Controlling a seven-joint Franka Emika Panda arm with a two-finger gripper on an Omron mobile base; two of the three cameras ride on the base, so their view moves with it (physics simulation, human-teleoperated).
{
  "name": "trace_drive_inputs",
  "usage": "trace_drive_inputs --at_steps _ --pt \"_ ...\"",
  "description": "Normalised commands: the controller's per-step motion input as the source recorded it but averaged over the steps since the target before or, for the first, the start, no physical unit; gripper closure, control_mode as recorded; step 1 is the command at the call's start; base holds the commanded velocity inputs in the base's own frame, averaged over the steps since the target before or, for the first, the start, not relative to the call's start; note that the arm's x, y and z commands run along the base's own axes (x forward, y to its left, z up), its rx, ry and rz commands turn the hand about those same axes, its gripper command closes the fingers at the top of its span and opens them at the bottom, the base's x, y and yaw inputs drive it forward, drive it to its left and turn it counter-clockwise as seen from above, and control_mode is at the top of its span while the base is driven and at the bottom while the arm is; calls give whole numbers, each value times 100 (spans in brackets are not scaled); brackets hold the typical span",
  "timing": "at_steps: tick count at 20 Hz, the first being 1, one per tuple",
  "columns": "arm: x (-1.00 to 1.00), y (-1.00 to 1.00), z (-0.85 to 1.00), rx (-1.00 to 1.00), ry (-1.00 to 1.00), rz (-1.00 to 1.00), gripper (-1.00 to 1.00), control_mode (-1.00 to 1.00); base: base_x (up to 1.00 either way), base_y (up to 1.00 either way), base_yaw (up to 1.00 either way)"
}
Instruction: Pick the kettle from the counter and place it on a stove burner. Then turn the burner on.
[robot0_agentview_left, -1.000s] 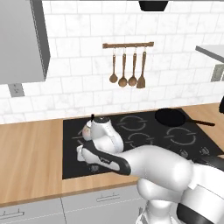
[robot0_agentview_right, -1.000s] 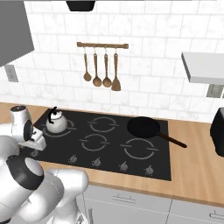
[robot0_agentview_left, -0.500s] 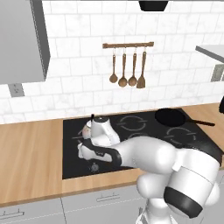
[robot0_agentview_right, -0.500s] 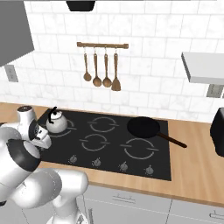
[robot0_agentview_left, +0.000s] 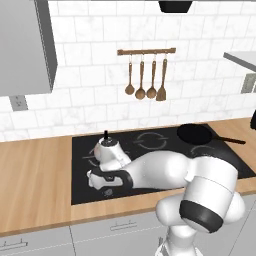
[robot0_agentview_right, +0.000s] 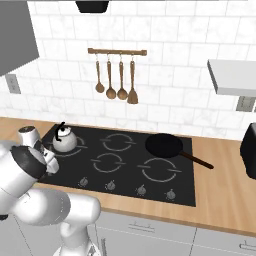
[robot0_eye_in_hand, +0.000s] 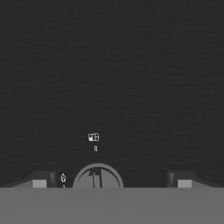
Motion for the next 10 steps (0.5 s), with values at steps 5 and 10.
trace_drive_inputs --at_steps 5,10 --pt "-11 10 -8 0 0 0 -100 -100 0 0 0" --pt "6 0 0 0 0 0 -100 -100 0 0 0"
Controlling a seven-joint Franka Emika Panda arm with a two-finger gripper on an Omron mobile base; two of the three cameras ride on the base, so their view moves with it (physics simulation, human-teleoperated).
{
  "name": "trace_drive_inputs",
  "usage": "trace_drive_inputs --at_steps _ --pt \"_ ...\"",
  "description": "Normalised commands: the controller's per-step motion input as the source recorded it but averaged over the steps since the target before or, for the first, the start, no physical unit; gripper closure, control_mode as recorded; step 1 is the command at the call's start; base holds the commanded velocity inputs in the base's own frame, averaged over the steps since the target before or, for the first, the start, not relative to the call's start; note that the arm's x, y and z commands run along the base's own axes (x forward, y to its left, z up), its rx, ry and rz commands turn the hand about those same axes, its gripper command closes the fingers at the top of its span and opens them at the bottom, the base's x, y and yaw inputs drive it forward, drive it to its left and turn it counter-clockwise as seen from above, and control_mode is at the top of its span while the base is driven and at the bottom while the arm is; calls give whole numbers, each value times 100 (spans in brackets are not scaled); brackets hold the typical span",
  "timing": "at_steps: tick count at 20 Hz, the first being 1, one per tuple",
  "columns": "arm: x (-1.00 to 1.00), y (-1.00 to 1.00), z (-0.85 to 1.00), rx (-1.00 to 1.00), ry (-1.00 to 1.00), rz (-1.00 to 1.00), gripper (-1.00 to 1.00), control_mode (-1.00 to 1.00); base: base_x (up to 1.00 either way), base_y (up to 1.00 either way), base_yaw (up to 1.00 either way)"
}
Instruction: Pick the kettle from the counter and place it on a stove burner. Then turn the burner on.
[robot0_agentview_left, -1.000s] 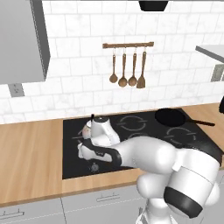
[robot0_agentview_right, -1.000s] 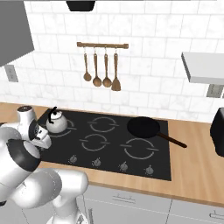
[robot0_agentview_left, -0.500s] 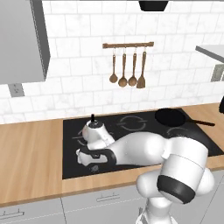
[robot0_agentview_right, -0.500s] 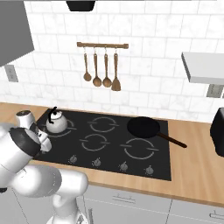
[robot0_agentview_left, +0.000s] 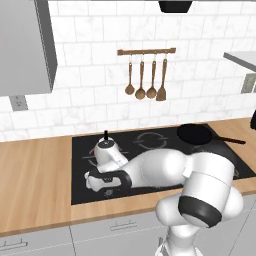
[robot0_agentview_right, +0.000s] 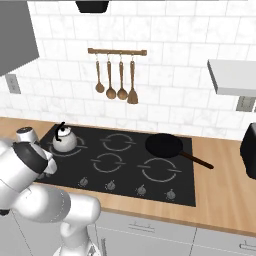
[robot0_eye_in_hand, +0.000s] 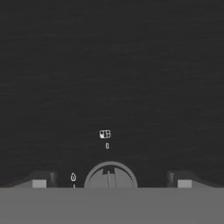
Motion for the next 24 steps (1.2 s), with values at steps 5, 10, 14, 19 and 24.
trace_drive_inputs --at_steps 5,10,14,19,24 --pt "0 0 0 0 0 0 100 -100 0 0 0" --pt "0 0 0 0 0 0 100 -100 0 0 0" --pt "0 0 0 0 0 0 100 -100 0 0 0" --pt "-5 0 0 -2 0 17 100 -100 0 0 0" --pt "-11 0 0 -14 0 46 100 -100 0 0 0"
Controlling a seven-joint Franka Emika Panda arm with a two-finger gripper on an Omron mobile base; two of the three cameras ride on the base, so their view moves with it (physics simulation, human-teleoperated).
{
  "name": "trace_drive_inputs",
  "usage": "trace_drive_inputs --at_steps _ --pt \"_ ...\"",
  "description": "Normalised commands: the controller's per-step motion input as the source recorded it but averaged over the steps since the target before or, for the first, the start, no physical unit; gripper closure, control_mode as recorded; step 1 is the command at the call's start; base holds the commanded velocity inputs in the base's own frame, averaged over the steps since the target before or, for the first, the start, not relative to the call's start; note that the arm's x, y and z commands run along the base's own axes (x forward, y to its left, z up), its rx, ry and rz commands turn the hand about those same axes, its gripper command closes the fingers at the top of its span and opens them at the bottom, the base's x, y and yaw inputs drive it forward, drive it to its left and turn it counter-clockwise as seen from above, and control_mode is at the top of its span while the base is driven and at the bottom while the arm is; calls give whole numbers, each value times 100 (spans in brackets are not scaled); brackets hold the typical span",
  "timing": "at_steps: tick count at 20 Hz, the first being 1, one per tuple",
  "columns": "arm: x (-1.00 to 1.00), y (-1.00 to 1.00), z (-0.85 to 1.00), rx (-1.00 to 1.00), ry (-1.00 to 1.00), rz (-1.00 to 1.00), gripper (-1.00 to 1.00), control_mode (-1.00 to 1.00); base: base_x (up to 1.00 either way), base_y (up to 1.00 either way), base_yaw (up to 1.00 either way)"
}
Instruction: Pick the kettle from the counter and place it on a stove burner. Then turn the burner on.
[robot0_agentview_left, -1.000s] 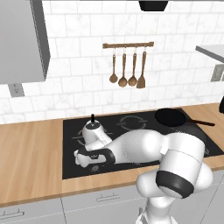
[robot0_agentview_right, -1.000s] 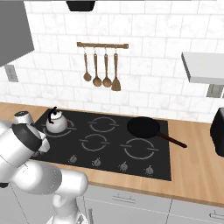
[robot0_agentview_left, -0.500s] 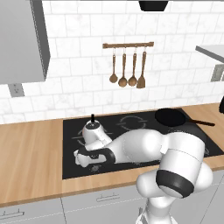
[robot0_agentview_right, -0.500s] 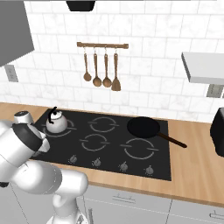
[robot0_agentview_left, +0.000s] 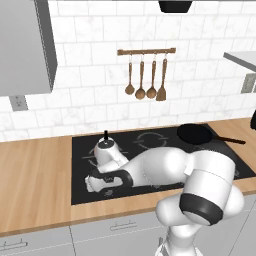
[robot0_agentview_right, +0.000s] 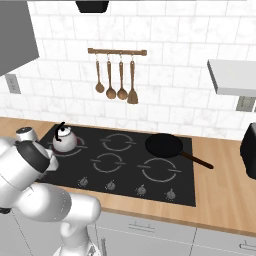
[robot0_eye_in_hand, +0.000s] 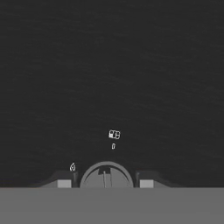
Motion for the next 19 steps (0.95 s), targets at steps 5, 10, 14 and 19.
trace_drive_inputs --at_steps 5,10,14,19 --pt "-10 0 0 -19 0 51 100 -100 0 0 0" --pt "-7 5 0 -20 0 54 100 -100 0 0 0" --pt "-8 1 0 -13 0 50 100 -100 0 0 0" --pt "-2 9 3 0 0 5 100 -100 0 0 0"
